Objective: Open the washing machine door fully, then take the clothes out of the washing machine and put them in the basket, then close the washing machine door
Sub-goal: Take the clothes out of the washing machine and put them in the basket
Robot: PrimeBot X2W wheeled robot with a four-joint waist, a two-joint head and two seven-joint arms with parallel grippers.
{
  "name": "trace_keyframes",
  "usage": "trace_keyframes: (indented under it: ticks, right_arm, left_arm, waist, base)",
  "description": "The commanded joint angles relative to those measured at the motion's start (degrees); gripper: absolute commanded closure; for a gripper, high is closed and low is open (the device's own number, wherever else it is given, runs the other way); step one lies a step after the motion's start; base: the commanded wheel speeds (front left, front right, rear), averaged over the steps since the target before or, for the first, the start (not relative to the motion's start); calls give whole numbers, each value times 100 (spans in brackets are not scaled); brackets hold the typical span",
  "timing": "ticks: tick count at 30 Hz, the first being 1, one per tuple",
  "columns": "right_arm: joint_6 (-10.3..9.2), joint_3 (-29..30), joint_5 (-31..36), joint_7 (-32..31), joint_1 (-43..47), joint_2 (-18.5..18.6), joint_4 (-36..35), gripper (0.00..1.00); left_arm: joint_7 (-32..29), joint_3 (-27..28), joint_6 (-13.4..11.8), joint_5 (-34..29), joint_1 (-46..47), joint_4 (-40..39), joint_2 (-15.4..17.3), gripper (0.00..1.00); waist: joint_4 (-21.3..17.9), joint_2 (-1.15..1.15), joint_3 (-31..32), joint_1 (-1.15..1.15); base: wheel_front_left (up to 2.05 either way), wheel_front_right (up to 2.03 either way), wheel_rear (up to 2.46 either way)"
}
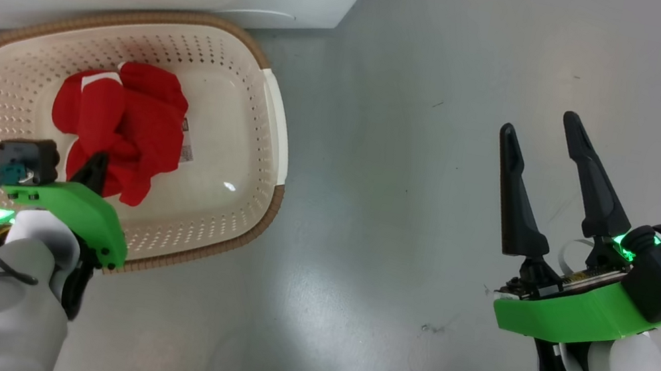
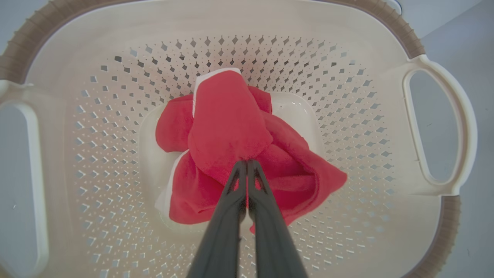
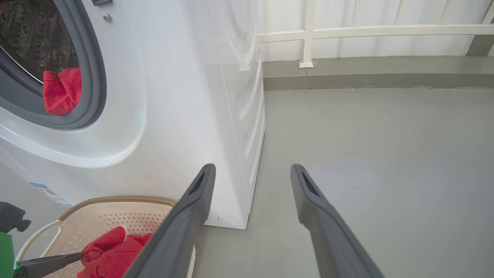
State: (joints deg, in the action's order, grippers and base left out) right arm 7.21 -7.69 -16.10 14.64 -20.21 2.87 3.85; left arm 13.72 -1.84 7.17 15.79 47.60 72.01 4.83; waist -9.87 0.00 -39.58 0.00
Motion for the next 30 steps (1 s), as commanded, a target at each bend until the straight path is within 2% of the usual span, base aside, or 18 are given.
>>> trace_keyframes:
  ticks: [1, 2, 3, 4, 6, 7, 8, 16, 30]
  right_arm:
    - [28, -115, -17, 36, 42, 0, -99, 0]
    - [28, -114, -18, 36, 42, 0, -91, 0]
    - [28, -115, -19, 36, 40, 0, -84, 0]
    - [28, -117, -20, 36, 32, 0, -71, 0]
    - [28, -103, -12, 36, 24, 0, -53, 0]
    - [28, -87, -2, 36, 20, 0, -42, 0]
    - [28, -67, 15, 36, 13, 0, -36, 0]
    - [28, 84, 128, 36, 13, 0, 46, 0]
    - [28, 344, 301, 36, 211, 0, 107, 0]
  left_arm:
    - [43, 71, 31, 64, -53, -4, 210, 100]
    - [45, 54, 31, 84, -45, 12, 212, 95]
    - [47, 35, 31, 101, -38, 28, 214, 84]
    - [61, 18, 31, 152, -24, 41, 213, 69]
    - [78, -4, 31, 223, -12, 29, 197, 52]
    - [86, -9, 31, 261, -8, 12, 197, 20]
    - [95, -26, 31, 278, -8, -9, 209, 2]
    - [125, -197, 31, 425, -151, -464, 160, 0]
    - [127, -121, 32, 604, -1031, -2254, 45, 0]
  waist:
    - [-13, 0, -10, 0]
    - [-14, 0, -8, 0]
    - [-14, 0, -7, 0]
    - [-9, 0, 3, 0]
    - [4, 0, 15, 0]
    - [15, 0, 23, 0]
    - [27, 0, 33, 0]
    - [167, 0, 239, 0]
    - [478, 0, 983, 0]
  base:
    - [0, 0, 0]
    - [0, 0, 0]
    - [0, 0, 0]
    - [0, 0, 0]
    - [0, 0, 0]
    - [0, 0, 0]
    - [0, 0, 0]
    - [0, 0, 0]
    - [0, 0, 0]
